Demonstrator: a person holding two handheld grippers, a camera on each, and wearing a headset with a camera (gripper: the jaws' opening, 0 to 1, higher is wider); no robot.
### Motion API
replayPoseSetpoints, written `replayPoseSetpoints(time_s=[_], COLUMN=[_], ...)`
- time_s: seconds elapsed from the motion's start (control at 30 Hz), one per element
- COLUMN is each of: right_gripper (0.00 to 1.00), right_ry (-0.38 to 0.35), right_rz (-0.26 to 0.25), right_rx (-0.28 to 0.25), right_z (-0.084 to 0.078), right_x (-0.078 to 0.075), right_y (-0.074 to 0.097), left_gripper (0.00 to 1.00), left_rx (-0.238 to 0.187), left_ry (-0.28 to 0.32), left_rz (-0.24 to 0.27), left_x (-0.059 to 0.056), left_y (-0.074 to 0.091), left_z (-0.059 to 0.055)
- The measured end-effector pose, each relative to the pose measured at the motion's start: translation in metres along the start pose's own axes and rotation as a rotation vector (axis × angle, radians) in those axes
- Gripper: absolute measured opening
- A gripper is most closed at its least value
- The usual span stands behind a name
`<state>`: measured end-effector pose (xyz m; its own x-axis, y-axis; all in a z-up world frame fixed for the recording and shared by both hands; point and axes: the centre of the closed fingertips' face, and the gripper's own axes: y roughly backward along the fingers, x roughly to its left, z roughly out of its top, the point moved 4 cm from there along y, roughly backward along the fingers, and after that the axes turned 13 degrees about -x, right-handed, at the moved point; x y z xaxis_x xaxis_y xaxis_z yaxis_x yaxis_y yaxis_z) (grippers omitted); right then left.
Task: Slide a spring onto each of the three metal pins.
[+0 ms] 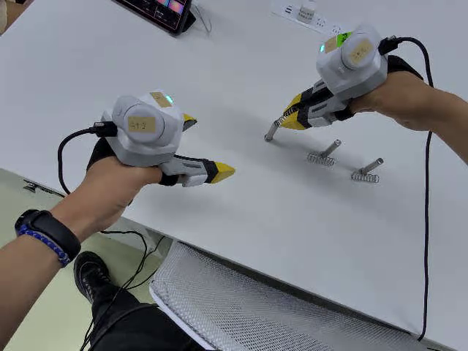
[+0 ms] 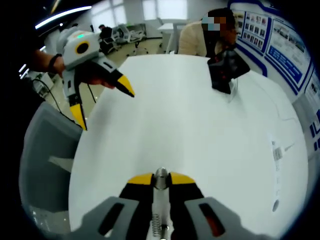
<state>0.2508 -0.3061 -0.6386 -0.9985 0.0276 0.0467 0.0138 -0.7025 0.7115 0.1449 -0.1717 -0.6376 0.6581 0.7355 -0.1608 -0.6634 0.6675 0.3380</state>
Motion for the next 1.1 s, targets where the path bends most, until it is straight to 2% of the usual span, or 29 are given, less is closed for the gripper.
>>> replayPoseSetpoints(time_s=[0.63,1.1], right_gripper=[0.13,0.13], right_ry=[0.053,0.101], right_rz=[0.030,0.058], right_rx=[0.045,0.101], right_z=[0.007,-0.002], right_x=[0.008,0.014], right_y=[-0.012,-0.027], left_gripper=[0.69,0.68], left_rx=[-0.001,0.011], left_ry=[0.000,-0.002], left_rz=[-0.011,-0.019], left_x=[-0.004,-0.011], left_y=[0.000,-0.001], left_z=[0.001,-0.001])
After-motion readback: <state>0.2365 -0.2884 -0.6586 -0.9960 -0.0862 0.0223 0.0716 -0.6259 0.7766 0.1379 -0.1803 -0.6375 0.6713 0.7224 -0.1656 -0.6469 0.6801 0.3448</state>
